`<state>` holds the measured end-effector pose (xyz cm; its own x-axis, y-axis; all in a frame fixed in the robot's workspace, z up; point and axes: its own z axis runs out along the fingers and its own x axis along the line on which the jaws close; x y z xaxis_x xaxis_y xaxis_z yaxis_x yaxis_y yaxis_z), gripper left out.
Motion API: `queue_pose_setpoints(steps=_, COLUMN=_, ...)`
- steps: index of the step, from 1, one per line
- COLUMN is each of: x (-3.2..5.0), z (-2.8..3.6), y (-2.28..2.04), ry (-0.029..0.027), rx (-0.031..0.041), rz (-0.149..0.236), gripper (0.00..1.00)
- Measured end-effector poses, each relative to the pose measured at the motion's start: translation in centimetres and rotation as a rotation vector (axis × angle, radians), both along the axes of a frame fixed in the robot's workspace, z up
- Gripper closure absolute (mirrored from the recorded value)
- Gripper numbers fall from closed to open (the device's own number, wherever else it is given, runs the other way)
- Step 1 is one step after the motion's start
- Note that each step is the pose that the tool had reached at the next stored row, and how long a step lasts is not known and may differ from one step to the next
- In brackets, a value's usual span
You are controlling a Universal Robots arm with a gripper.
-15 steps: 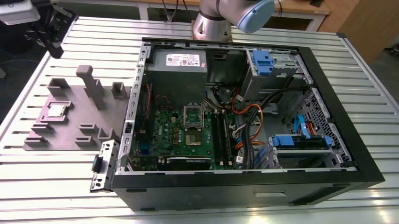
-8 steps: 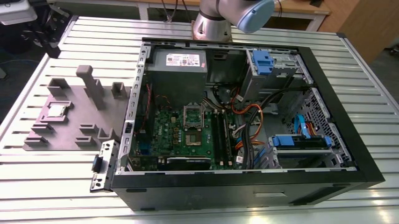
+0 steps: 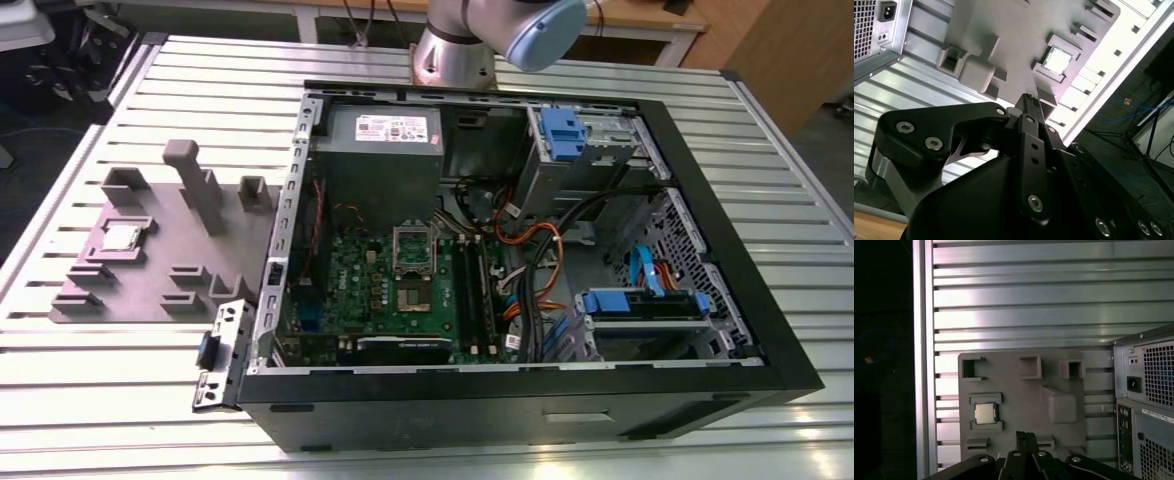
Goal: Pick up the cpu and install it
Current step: 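Reach for the cpu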
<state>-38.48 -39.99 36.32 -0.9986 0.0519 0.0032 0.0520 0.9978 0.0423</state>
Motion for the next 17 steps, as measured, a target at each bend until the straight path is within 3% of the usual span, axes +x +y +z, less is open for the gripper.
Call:
queue_pose_setpoints(steps=11, x=-2.23, z=-0.13, y=0.0, ry=-0.0001, rx=0.0001, rz=0.0, gripper=0.89)
queue_pose_setpoints(steps=17, x=-4.1, z=-0.24, y=0.0, ry=-0.0001, rx=0.0001, rz=0.0, gripper=0.89)
